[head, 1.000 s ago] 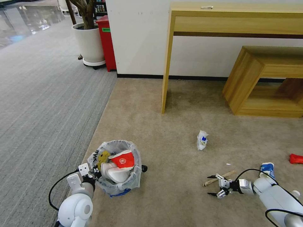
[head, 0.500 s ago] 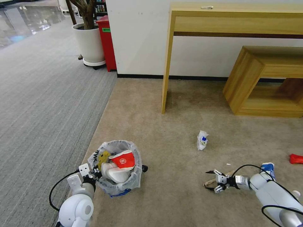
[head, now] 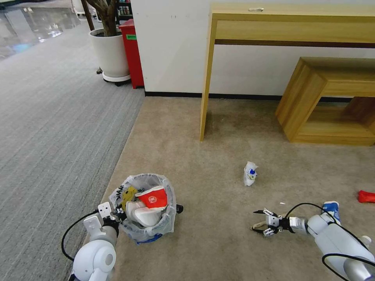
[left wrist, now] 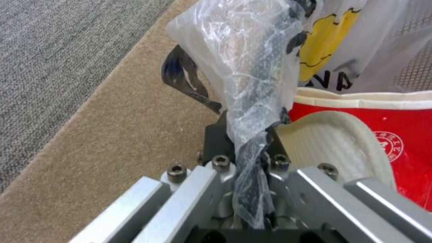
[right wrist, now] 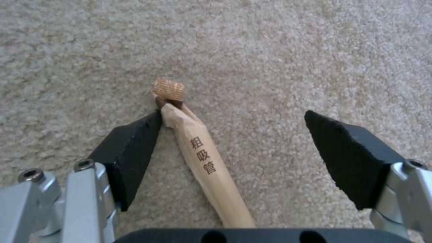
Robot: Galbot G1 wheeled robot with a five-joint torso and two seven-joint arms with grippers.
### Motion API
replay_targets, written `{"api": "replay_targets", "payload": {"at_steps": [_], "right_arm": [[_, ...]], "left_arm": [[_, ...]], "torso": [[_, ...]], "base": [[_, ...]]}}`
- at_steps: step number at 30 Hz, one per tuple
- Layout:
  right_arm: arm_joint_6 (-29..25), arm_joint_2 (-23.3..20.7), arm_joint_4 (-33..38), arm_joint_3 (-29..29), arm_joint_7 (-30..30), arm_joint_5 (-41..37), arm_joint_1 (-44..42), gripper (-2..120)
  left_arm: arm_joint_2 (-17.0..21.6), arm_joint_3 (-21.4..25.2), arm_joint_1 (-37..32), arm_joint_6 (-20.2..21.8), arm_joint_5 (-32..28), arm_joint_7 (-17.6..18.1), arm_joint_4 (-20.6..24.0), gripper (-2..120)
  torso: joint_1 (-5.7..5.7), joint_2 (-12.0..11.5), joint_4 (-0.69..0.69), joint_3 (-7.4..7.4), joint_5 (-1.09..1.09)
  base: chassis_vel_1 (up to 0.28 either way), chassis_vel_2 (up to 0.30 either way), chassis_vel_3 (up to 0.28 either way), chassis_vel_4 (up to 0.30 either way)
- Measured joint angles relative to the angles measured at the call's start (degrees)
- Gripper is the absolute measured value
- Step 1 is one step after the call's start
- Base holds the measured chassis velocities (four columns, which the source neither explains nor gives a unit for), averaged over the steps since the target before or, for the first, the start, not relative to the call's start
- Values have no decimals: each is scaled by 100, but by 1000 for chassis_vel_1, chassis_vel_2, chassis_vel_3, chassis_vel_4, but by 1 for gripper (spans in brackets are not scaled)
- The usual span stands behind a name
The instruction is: Pick up the trash bin and place the garbage on the floor into it.
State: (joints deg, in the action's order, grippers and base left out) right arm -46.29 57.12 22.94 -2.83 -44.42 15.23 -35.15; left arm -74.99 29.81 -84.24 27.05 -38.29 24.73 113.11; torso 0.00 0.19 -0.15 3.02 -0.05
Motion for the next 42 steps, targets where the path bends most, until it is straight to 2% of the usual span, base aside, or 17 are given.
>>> {"api": "replay_targets", "payload": {"at_steps": [7,10,12,13,15,17,20,21,23,25,26,27,30,42], "right_arm": [[-2,56,-19,3,33,25,15,82],[-5,62,-8,13,38,13,0,75],[-7,61,8,23,21,-13,-15,65],[-7,61,8,23,21,-13,-15,65],[-8,60,17,29,-3,-36,-18,52],[-8,60,22,32,-4,-53,-20,49],[-4,59,52,52,-22,-105,-18,34],[-4,59,52,52,-22,-105,-18,34],[-3,59,63,64,-50,-137,-16,25],[-3,59,65,65,-61,-146,-15,23],[-2,59,67,66,-98,-162,-12,14],[-2,59,66,66,-104,-168,-11,14],[-2,55,66,63,-161,-194,-11,1],[-1,11,73,-18,-211,-252,-58,0]], "left_arm": [[1,1,-10,-16,-6,-6,5,0],[6,5,-10,-20,-8,-8,5,0],[15,6,-5,-26,-10,-10,-2,0],[15,6,-5,-26,-10,-10,-2,0],[23,6,5,-33,-14,-16,-15,0],[23,6,13,-34,-16,-17,-19,0],[13,2,10,-37,-16,-17,-16,0],[13,2,10,-37,-16,-17,-16,0],[10,3,-9,-37,-14,-14,4,0],[10,3,-12,-37,-14,-14,8,0],[10,7,-19,-38,-14,-11,21,0],[10,7,-20,-37,-14,-10,22,0],[-12,7,-23,-36,-7,-5,30,0],[-115,-40,-3,-46,64,-1,2,0]], "torso": [[0,0,2,0,2],[0,0,1,0,2],[0,0,0,0,4],[0,0,0,0,4],[0,0,2,0,7],[0,0,2,1,9],[0,0,4,2,10],[0,0,4,2,10],[0,-1,4,2,8],[0,-1,4,2,7],[0,-1,4,2,6],[0,-1,4,2,6],[0,-1,3,1,6],[0,0,3,0,7]], "base": [[0,0,0,0],[0,0,0,0],[0,0,0,0],[0,0,0,0],[0,0,0,0],[0,0,0,0],[0,0,0,0],[0,0,0,0],[0,0,0,0],[0,0,0,0],[0,0,0,0],[0,0,0,0],[0,0,0,0],[0,0,0,0]]}}
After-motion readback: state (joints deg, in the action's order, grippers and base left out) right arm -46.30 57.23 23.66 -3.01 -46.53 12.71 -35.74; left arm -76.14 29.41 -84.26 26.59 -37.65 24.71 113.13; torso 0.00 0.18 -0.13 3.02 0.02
